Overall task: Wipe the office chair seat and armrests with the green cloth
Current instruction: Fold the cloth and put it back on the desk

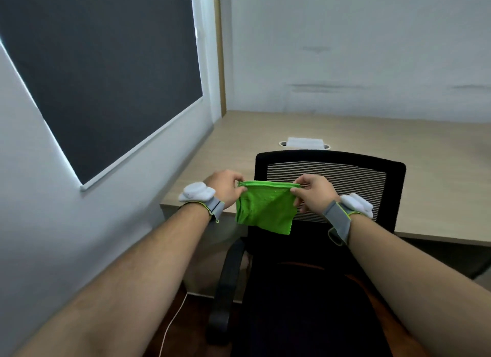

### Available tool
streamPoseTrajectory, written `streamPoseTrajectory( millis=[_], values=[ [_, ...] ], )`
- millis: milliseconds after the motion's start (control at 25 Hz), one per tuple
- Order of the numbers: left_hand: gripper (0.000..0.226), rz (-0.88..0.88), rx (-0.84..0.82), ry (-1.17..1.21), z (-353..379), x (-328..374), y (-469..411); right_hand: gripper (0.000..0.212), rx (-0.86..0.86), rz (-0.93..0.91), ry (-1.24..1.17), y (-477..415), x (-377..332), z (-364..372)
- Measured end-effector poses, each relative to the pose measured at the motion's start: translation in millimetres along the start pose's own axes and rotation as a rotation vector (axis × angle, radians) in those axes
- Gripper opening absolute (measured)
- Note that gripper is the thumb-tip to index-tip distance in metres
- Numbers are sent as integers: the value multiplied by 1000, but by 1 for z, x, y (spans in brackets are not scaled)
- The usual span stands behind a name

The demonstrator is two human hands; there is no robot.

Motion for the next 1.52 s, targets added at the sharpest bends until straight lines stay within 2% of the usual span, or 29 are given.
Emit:
streamPoseTrajectory(
  millis=[120,240,320,400,480,600,680,800,920,1160,1320,1400,1520],
  values=[
    [15,-97,-1,40,-3,-21,-3,12,-140,54,-196,-13,-12,21],
    [13,-190,-21,216,0,-40,-2,21,-224,-15,-214,-25,-24,31],
    [12,-232,27,292,-1,-51,-4,22,-273,-47,-238,-33,-29,38],
    [12,-276,84,345,-2,-66,-5,18,-326,-47,-247,-41,-32,52],
    [9,-319,63,344,2,-79,-7,11,-357,-41,-246,-50,-31,68],
    [8,-404,10,364,12,-102,-15,27,-376,-25,-236,-62,-25,89],
    [18,-459,-29,480,26,-122,-29,31,-381,1,-229,-75,-22,108],
    [29,-531,-69,752,47,-146,-44,36,-370,-10,-237,-94,-22,135],
    [26,-562,-5,858,52,-175,-69,38,-356,9,-263,-120,-23,159],
    [30,-547,-109,923,71,-227,-132,38,-250,91,-276,-182,-16,212],
    [19,-574,-199,951,91,-251,-169,38,-143,169,-339,-215,-3,241],
    [16,-567,-244,911,101,-261,-191,39,-102,203,-367,-233,3,253],
    [12,-463,-238,773,106,-273,-237,39,-49,208,-392,-270,5,262]
  ],
)
Point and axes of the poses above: each hand's wrist, its own y-axis away from the middle knuckle, its own z-axis out of the palm, x = y × z, the point moved 7 cm from there along -y, towards the middle knuckle, and after that the axes turned 2 degrees about -y, right-handed, at the moved point
